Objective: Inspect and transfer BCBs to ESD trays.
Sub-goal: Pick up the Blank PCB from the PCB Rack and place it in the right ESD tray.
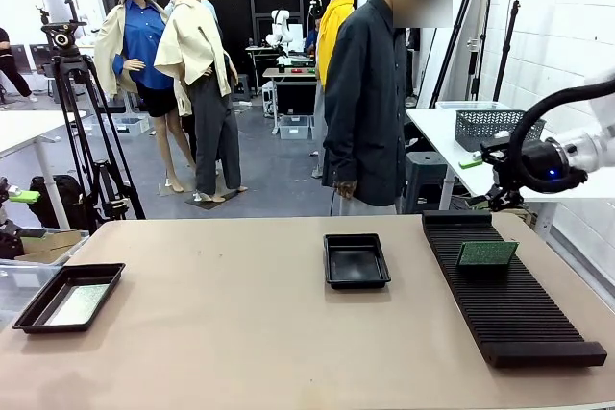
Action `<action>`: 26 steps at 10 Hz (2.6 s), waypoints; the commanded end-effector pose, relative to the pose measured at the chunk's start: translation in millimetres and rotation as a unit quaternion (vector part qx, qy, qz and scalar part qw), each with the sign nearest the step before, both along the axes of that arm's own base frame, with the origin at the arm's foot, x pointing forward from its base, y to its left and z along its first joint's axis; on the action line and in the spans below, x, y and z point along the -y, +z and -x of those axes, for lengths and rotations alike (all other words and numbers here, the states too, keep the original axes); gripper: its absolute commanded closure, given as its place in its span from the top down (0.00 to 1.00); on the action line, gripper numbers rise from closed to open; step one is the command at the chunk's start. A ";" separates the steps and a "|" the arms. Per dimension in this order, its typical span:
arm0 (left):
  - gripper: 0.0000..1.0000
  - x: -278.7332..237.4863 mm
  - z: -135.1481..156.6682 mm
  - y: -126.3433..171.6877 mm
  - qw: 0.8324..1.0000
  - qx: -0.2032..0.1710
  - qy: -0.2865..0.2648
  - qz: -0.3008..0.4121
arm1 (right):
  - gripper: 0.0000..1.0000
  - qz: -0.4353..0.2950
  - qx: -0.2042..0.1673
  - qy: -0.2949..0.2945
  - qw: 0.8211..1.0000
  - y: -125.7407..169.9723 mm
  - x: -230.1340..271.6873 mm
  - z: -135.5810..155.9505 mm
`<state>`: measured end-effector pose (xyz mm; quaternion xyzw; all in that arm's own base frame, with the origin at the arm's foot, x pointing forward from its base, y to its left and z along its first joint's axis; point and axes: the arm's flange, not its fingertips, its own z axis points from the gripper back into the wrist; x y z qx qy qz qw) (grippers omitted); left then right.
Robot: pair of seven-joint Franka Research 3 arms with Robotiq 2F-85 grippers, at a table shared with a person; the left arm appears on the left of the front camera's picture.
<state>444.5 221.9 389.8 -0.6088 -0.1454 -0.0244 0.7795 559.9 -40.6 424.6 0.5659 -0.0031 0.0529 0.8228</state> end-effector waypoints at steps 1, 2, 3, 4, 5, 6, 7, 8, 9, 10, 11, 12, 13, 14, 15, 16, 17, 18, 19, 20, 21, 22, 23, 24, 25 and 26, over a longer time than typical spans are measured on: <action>1.00 -0.8 2.0 2.2 1.000 -0.001 -0.003 -0.008 | 1.00 0.072 0.060 0.059 0.994 1.8 -0.3 -20.5; 1.00 -0.8 2.0 2.2 1.000 -0.001 -0.003 -0.008 | 1.00 0.112 0.109 0.112 0.981 7.3 -2.7 -25.1; 1.00 -0.8 2.0 2.2 1.000 -0.001 -0.003 -0.008 | 1.00 0.143 0.150 0.172 0.963 12.0 -4.4 -27.8; 1.00 -0.8 2.0 2.2 1.000 -0.001 -0.003 -0.008 | 1.00 0.175 0.178 0.218 0.944 15.0 -8.2 -30.9; 1.00 -0.8 2.0 2.2 1.000 -0.001 -0.003 -0.008 | 1.00 0.204 0.199 0.278 0.917 17.8 -13.3 -32.5; 1.00 -0.8 2.0 2.2 1.000 -0.001 -0.003 -0.008 | 1.00 0.219 0.221 0.318 0.895 18.6 -14.7 -34.4; 1.00 -0.8 2.0 2.2 1.000 -0.001 -0.003 -0.008 | 1.00 0.228 0.251 0.363 0.868 17.2 -18.3 -38.5; 1.00 -0.8 2.0 2.2 1.000 -0.001 -0.003 -0.008 | 1.00 0.232 0.282 0.396 0.842 15.2 -21.4 -37.1; 1.00 -0.8 2.0 2.2 1.000 -0.001 -0.003 -0.008 | 1.00 0.242 0.314 0.427 0.813 16.1 -26.8 -37.8; 1.00 -0.8 2.0 2.2 1.000 -0.001 -0.003 -0.008 | 1.00 0.263 0.346 0.442 0.785 16.2 -31.4 -36.4; 1.00 -0.8 2.0 2.2 1.000 -0.001 -0.003 -0.008 | 1.00 0.282 0.363 0.465 0.757 16.6 -37.5 -38.1; 1.00 -0.8 2.0 2.2 1.000 -0.001 -0.003 -0.008 | 1.00 0.307 0.369 0.484 0.732 14.8 -42.2 -38.2; 1.00 -0.8 2.0 2.2 1.000 -0.001 -0.003 -0.008 | 1.00 0.332 0.374 0.508 0.701 14.7 -47.5 -39.9; 1.00 -0.8 2.0 2.2 1.000 -0.001 -0.003 -0.008 | 1.00 0.350 0.376 0.514 0.687 14.9 -52.1 -41.3; 1.00 -0.8 2.0 2.2 1.000 -0.001 -0.003 -0.008 | 1.00 0.361 0.379 0.526 0.670 13.0 -54.7 -41.1; 1.00 -0.8 2.0 2.2 1.000 -0.001 -0.003 -0.008 | 1.00 0.357 0.379 0.534 0.666 14.5 -60.9 -45.7; 1.00 -0.8 2.0 2.2 1.000 -0.001 -0.003 -0.008 | 1.00 0.363 0.383 0.526 0.667 11.0 -63.6 -44.1; 1.00 -0.8 2.0 2.2 1.000 -0.001 -0.003 -0.008 | 1.00 0.370 0.392 0.518 0.665 3.6 -64.3 -38.6; 1.00 -0.8 2.0 2.2 1.000 -0.001 -0.003 -0.008 | 1.00 0.373 0.395 0.517 0.662 -4.0 -64.3 -31.9; 1.00 -0.8 2.0 2.2 1.000 -0.001 -0.003 -0.008 | 1.00 0.376 0.393 0.513 0.663 -10.8 -62.3 -27.1; 1.00 -0.8 2.0 2.2 1.000 -0.001 -0.003 -0.008 | 1.00 0.385 0.385 0.510 0.665 -18.7 -61.9 -22.6; 1.00 -0.8 2.0 2.2 1.000 -0.001 -0.003 -0.008 | 1.00 0.395 0.379 0.505 0.667 -26.5 -59.7 -16.7; 1.00 -0.8 2.0 2.2 1.000 -0.001 -0.003 -0.008 | 1.00 0.396 0.374 0.504 0.670 -32.7 -56.6 -9.9; 1.00 -0.8 2.0 2.2 1.000 -0.001 -0.003 -0.008 | 1.00 0.396 0.375 0.501 0.673 -35.0 -57.2 -10.2; 1.00 -0.8 2.0 2.2 1.000 -0.001 -0.003 -0.008 | 1.00 0.402 0.375 0.500 0.669 -43.5 -55.4 -6.8; 1.00 -0.8 2.0 2.2 1.000 -0.001 -0.003 -0.008 | 1.00 0.411 0.372 0.495 0.669 -49.1 -53.9 -7.6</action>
